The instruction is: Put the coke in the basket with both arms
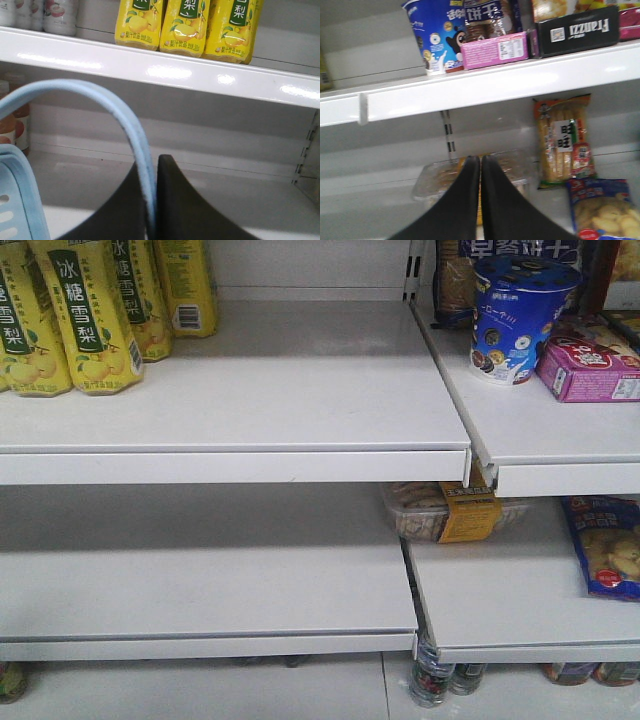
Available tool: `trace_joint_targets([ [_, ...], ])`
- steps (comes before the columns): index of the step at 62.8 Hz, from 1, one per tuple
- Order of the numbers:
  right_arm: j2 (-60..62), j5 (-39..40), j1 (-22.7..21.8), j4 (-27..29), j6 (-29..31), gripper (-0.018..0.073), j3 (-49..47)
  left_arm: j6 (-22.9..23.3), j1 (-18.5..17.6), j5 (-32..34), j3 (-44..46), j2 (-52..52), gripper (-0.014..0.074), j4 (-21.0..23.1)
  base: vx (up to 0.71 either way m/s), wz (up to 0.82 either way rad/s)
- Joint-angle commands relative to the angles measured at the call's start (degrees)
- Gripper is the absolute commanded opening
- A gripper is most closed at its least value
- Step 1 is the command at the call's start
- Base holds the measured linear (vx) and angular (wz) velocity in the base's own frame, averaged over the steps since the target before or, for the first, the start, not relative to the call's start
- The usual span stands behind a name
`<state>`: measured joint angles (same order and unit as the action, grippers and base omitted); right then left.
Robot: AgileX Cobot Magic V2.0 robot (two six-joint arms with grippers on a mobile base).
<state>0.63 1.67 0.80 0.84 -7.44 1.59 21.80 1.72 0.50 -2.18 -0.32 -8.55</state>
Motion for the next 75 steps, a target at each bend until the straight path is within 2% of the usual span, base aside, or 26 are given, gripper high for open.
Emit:
trace_joint_targets([
  [1, 0.74, 5.13, -3.46, -0.84, 3.16, -0.0005, 0.48, -2.33, 0.04, 8.69, 1.81, -1.22, -0.0006, -2.10, 0.00, 0.00],
  [5, 0.74, 5.13, -4.82, -0.84, 3.89, -0.0005, 0.48, -2.33, 0.04, 8.69, 1.81, -1.22, -0.0006, -2.10, 0.00, 0.00],
  [14, 0.74, 5.05, -4.65, -0.84, 3.91, -0.0005, 0.48, -2.33, 0.04, 8.69, 1.81, -1.22, -0.0006, -2.10, 0.00, 0.00],
  [26, 0.74, 5.05, -4.64, -6.35, 3.62, -0.0005, 0.48, -2.33, 0.04, 8.69, 1.81, -1.22, -0.0006, -2.10, 0.00, 0.00],
  [37, 0.74, 4.86, -4.64, -4.80, 0.96, -0.0005, 0.48, -2.33, 0.04, 8.69, 1.81, -1.22, -0.0006, -2.10, 0.00, 0.00],
  [75, 0.74, 4.86, -4.64, -5.03, 0.95, -0.0005, 0.43, -2.33, 0.04, 8.69, 1.81, -1.22, -0.0006, -2.10, 0.00, 0.00],
])
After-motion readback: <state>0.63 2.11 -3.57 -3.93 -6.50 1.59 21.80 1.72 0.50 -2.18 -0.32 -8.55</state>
